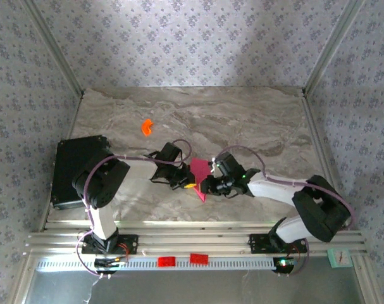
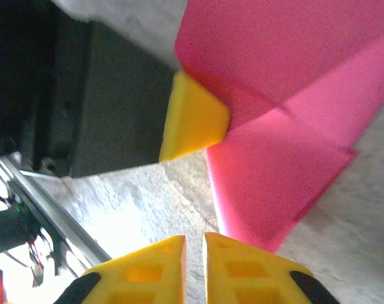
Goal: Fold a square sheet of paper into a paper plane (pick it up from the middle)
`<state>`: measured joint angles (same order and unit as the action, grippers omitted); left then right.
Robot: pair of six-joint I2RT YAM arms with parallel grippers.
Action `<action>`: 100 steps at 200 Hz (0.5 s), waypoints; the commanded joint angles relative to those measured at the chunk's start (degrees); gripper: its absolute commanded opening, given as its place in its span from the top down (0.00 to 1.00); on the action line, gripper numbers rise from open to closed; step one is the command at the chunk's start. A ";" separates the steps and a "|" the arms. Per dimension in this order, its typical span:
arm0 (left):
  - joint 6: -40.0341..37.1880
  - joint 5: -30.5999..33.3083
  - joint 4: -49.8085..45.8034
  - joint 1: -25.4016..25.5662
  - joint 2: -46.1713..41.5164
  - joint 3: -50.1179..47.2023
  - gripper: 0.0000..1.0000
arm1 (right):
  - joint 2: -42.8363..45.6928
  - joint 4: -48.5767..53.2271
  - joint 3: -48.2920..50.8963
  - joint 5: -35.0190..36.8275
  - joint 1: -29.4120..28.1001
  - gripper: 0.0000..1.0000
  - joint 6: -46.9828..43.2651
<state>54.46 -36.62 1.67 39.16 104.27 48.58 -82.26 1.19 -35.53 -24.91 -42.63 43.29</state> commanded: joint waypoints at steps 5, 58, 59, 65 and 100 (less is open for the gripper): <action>-0.84 2.01 -3.98 0.81 1.95 -0.76 0.99 | -3.17 -0.20 -2.86 0.53 -1.74 0.88 1.77; -0.82 1.89 -3.91 0.88 2.17 -0.50 0.99 | -7.90 1.31 -3.15 1.72 -2.73 0.89 2.02; -0.83 1.85 -3.89 0.86 2.17 -0.50 0.99 | -7.87 1.33 -3.06 1.71 -2.77 0.89 2.00; -0.84 1.90 -3.95 0.83 2.17 -0.50 0.99 | -7.57 1.35 -2.34 1.75 -3.04 0.89 2.24; -0.84 2.07 -3.88 0.89 2.43 -0.55 0.99 | -4.62 -2.54 4.81 0.08 -4.90 0.89 6.09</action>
<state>54.46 -36.62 1.65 39.18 104.31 48.60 -88.71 -0.30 -35.44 -23.64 -46.15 45.91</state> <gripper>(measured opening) 0.054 0.109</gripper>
